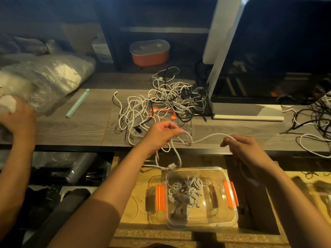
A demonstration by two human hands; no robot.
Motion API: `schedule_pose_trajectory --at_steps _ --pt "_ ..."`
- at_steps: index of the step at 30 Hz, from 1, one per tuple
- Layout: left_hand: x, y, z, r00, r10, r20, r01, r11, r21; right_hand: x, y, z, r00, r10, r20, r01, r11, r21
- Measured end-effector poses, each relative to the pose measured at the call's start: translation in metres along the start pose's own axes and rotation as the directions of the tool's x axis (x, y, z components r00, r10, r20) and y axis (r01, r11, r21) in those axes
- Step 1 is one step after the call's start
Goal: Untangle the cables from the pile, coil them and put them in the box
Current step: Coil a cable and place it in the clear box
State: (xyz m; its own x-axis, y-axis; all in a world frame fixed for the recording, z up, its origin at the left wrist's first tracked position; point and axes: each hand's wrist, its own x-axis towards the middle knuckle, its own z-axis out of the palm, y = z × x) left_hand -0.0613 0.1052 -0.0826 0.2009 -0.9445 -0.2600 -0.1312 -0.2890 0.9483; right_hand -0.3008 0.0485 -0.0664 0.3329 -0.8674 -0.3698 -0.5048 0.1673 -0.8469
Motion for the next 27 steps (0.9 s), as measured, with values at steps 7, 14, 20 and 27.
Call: schedule_pose_trajectory --at_steps 7,14,20,27 --pt "-0.004 0.002 0.035 0.994 0.093 0.056 -0.109 0.891 0.441 -0.003 -0.022 0.031 0.991 0.127 0.042 -0.112 0.623 0.774" --pt "-0.025 0.007 0.052 0.935 0.295 -0.196 -0.227 0.924 0.308 -0.008 -0.043 0.040 0.971 0.189 -0.150 0.081 0.333 0.940" --pt "-0.032 0.015 0.055 0.915 0.272 -0.297 -0.296 0.954 -0.040 -0.011 -0.046 0.044 0.934 0.239 -0.268 0.196 0.285 0.938" --pt "-0.032 0.011 0.043 0.973 0.146 -0.179 -0.184 0.960 -0.214 -0.010 -0.042 0.040 0.872 0.253 -0.420 0.290 0.425 0.858"
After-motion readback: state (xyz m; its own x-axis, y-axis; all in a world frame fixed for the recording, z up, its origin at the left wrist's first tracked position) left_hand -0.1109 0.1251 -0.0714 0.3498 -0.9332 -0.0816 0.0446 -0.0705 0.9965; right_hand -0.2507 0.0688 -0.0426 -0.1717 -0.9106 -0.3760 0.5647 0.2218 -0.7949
